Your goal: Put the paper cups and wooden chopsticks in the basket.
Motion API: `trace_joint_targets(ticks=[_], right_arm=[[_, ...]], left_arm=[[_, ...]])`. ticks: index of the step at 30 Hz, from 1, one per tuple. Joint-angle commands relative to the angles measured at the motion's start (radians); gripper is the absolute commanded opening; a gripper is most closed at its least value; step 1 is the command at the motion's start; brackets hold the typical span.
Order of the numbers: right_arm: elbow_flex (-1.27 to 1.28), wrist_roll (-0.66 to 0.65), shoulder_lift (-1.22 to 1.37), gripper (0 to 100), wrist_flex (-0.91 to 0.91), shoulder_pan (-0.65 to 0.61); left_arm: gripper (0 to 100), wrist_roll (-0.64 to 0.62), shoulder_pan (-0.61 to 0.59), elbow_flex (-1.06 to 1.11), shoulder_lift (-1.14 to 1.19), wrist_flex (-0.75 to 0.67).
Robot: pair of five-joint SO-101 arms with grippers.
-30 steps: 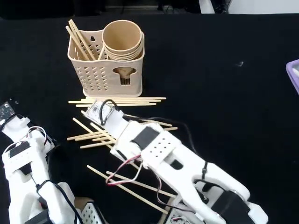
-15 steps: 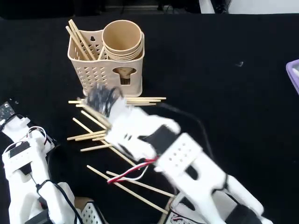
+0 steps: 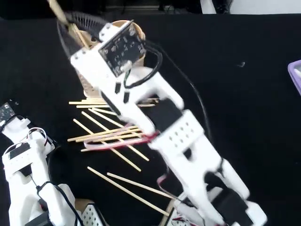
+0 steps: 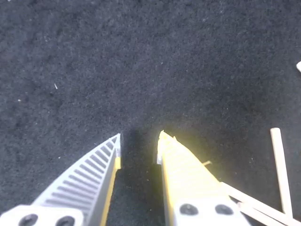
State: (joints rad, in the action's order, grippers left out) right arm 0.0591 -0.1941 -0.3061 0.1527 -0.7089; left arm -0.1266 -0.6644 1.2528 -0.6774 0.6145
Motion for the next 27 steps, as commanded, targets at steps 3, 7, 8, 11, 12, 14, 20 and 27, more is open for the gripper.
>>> trace_joint_targets(ticks=[3,7,8,11,12,14,20,27], right_arm=[[-0.120,0.002,0.136,1.1,-0.152,0.057],[-0.159,0.002,0.245,1.1,-0.152,0.066],[-0.159,0.002,0.271,1.1,-0.153,0.068],[-0.151,0.002,0.346,1.1,-0.152,0.068],[-0.150,0.002,0.367,1.1,-0.150,0.068],[-0.150,0.002,0.398,1.1,-0.149,0.068],[-0.226,0.006,0.404,11.2,0.089,0.068],[-0.410,0.086,0.305,15.8,0.598,0.068]], left_arm=[[13,-0.002,0.015,-0.005,-0.023,-0.017],[13,-0.002,0.015,-0.005,-0.021,-0.018],[13,-0.002,0.015,-0.005,-0.021,-0.018],[13,-0.002,0.015,-0.005,-0.021,-0.018],[13,-0.002,0.015,-0.005,-0.021,-0.018],[13,-0.002,0.015,-0.005,-0.021,-0.017],[13,-0.002,0.015,-0.007,-0.021,-0.015],[13,-0.002,0.015,-0.007,-0.021,-0.015]])
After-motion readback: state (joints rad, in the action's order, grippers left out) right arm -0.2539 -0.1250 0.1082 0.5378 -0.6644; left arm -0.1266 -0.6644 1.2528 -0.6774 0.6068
